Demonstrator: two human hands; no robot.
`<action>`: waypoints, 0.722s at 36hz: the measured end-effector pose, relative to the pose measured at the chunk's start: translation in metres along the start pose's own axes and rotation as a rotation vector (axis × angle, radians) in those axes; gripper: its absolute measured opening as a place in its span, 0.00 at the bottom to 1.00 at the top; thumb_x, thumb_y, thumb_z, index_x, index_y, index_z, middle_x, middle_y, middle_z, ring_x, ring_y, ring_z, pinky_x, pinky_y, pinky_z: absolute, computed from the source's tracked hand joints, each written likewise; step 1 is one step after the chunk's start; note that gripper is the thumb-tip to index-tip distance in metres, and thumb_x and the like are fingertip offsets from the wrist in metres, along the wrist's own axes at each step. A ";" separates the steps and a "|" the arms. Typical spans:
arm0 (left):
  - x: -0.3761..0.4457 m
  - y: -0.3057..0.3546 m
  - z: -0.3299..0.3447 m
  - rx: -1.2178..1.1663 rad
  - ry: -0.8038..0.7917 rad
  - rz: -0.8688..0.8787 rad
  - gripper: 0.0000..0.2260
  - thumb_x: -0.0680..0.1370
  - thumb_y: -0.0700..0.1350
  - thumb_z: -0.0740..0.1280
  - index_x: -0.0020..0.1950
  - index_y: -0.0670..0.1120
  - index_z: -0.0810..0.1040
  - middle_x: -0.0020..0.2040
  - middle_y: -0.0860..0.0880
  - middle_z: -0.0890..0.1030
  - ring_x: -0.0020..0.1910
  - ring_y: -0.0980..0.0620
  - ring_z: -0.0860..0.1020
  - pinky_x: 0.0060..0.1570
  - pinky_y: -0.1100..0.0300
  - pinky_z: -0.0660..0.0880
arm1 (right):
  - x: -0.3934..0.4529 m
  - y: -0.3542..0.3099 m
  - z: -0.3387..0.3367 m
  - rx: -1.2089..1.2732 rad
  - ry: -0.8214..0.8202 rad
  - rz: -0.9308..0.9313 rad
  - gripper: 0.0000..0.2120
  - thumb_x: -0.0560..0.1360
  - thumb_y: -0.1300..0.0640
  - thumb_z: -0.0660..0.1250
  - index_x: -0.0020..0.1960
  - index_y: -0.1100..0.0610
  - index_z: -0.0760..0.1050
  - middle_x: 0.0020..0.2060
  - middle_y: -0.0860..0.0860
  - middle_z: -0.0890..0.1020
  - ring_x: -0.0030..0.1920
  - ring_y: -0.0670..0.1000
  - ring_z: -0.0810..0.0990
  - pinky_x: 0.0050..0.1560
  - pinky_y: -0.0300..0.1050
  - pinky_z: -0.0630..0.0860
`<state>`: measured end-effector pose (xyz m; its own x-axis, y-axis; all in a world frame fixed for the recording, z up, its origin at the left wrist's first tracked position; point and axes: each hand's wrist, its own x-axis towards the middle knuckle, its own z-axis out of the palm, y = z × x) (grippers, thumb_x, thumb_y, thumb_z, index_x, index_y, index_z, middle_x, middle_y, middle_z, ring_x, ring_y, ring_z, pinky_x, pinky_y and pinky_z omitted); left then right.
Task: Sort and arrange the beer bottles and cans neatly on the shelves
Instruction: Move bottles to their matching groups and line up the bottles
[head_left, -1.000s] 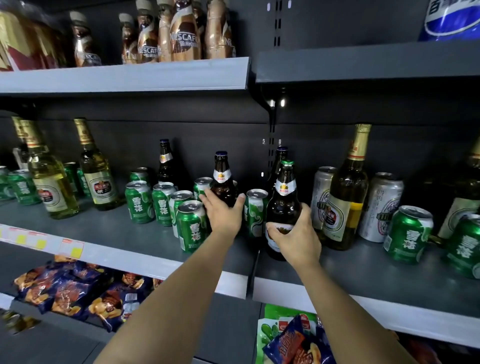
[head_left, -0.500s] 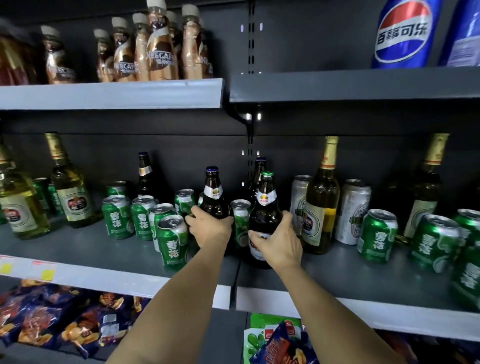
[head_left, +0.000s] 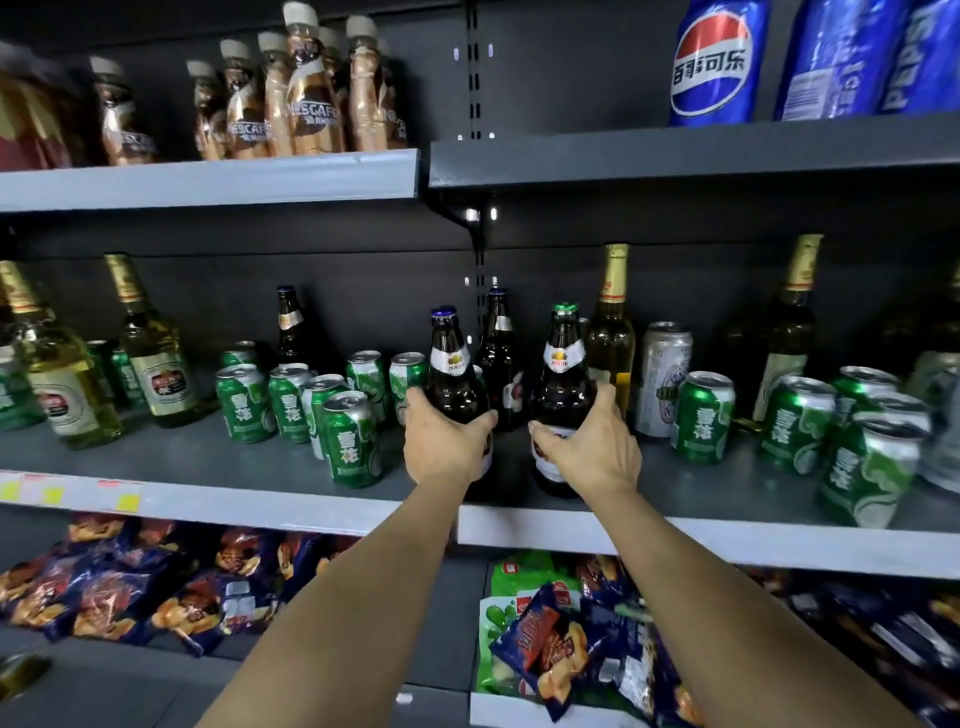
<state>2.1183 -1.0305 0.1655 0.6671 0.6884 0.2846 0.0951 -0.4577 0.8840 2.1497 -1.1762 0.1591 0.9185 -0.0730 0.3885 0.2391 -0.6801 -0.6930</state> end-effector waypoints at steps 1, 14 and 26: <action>-0.005 0.003 -0.001 -0.004 -0.013 0.015 0.29 0.67 0.53 0.78 0.57 0.44 0.65 0.58 0.44 0.76 0.55 0.41 0.78 0.45 0.55 0.70 | -0.004 0.000 -0.006 -0.002 0.018 0.009 0.38 0.67 0.39 0.73 0.68 0.54 0.60 0.58 0.56 0.78 0.55 0.61 0.79 0.48 0.50 0.74; -0.095 0.025 -0.006 -0.086 -0.327 0.149 0.33 0.67 0.54 0.77 0.64 0.45 0.65 0.61 0.44 0.75 0.59 0.41 0.76 0.49 0.51 0.73 | -0.097 0.025 -0.084 -0.030 0.313 0.253 0.37 0.68 0.41 0.73 0.67 0.56 0.61 0.59 0.56 0.76 0.58 0.61 0.77 0.48 0.49 0.69; -0.237 0.060 0.031 0.018 -0.653 0.281 0.33 0.70 0.57 0.74 0.67 0.47 0.63 0.62 0.45 0.71 0.58 0.41 0.76 0.44 0.51 0.70 | -0.189 0.097 -0.187 -0.146 0.542 0.449 0.33 0.68 0.41 0.73 0.62 0.56 0.63 0.56 0.55 0.77 0.57 0.61 0.77 0.46 0.49 0.67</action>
<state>1.9890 -1.2387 0.1396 0.9741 0.0678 0.2158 -0.1372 -0.5814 0.8019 1.9406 -1.3648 0.1325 0.6233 -0.6951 0.3583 -0.2047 -0.5872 -0.7831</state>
